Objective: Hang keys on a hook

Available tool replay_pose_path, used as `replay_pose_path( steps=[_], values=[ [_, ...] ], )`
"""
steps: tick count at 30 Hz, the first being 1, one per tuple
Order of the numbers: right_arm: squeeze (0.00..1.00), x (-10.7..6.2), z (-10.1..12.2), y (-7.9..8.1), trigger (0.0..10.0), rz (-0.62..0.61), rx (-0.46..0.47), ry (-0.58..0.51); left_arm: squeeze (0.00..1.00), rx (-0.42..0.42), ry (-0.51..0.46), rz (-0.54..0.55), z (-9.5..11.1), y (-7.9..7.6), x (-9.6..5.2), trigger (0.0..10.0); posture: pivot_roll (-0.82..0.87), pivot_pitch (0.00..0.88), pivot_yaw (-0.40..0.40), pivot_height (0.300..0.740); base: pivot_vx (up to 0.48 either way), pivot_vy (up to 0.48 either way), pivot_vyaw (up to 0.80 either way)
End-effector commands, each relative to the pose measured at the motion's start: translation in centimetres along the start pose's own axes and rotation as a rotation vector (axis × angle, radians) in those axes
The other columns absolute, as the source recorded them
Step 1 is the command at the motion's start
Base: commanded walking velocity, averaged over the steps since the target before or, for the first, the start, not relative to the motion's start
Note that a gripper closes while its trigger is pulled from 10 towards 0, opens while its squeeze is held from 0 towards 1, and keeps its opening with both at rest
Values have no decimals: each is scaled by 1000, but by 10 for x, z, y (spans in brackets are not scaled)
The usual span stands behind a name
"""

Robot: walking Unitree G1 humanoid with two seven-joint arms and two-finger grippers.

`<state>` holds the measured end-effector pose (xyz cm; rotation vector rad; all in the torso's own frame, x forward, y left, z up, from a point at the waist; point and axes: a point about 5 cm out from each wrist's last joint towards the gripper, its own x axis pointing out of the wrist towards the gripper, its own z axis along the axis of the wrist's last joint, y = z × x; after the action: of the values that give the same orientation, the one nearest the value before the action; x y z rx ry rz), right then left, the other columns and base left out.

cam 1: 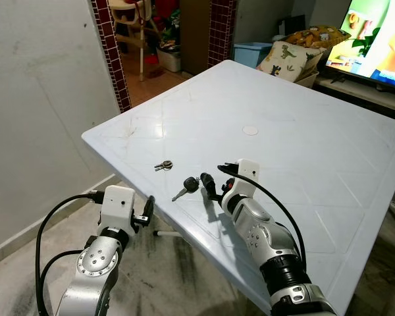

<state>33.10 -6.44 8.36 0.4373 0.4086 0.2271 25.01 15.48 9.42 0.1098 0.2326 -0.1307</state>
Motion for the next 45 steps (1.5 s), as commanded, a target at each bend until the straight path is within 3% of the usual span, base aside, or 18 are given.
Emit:
replay_pose_path(
  steps=[1,5,9,10,13,18,20,23,25,26,27,28,36,37,38,45],
  values=[
    [0,8,-3,55,10000,137,73,30,0,4,6,-8,-1,-1,1,10000,107,24,-1,740,0,0,0],
    [0,6,2,63,10000,166,56,15,0,-1,7,-6,-1,-1,2,10000,106,23,-5,740,0,0,0],
    [0,2,13,64,10000,190,-93,-76,0,-4,9,-5,-1,-1,2,10000,98,23,-7,740,0,0,0],
    [0,0,21,63,10000,180,-193,-147,0,-5,8,-5,-1,-1,2,10000,97,23,-7,740,0,0,0],
    [0,-6,33,63,10000,183,-318,-257,0,-6,8,-6,-1,-1,3,10000,92,23,-7,740,0,0,0],
    [0,-11,39,59,10000,171,-313,-284,0,-9,9,-10,-1,-2,4,10000,82,21,-6,740,0,0,0],
    [0,-10,29,54,10000,169,-271,-209,0,-10,10,-12,-1,-2,5,10000,81,19,-6,740,0,0,0],
    [0,-9,17,50,10000,158,-282,-137,0,-10,12,-12,-2,-2,6,10000,77,20,-5,740,0,0,0],
    [0,-8,3,46,10000,146,-223,-71,0,-11,14,-13,-2,-2,6,10000,77,20,-5,740,0,0,0],
    [0,-7,0,45,8588,136,-218,-66,0,-11,15,-14,-2,-2,7,10000,79,19,-5,740,0,0,0],
    [0,-7,-2,46,4667,137,-211,-64,0,-11,16,-14,-2,-3,7,10000,79,19,-5,740,0,0,0],
    [0,-7,-4,48,0,143,-194,-59,0,-10,16,-14,-2,-3,7,10000,79,19,-5,740,0,0,0],
    [0,-2,-4,52,0,137,-176,-36,0,-13,19,-12,-3,-2,7,10000,86,19,-7,740,0,0,0],
    [0,-2,-5,53,2314,139,-178,-31,0,-14,19,-11,-3,-2,7,10000,86,19,-7,740,0,0,0],
    [0,-1,-6,54,10000,139,-179,-26,0,-15,19,-11,-3,-2,7,10000,86,21,-8,740,0,0,0],
    [0,1,-13,58,10000,147,-174,5,0,-18,22,-12,-3,-2,7,10000,88,22,-8,740,0,0,0]
  ],
)
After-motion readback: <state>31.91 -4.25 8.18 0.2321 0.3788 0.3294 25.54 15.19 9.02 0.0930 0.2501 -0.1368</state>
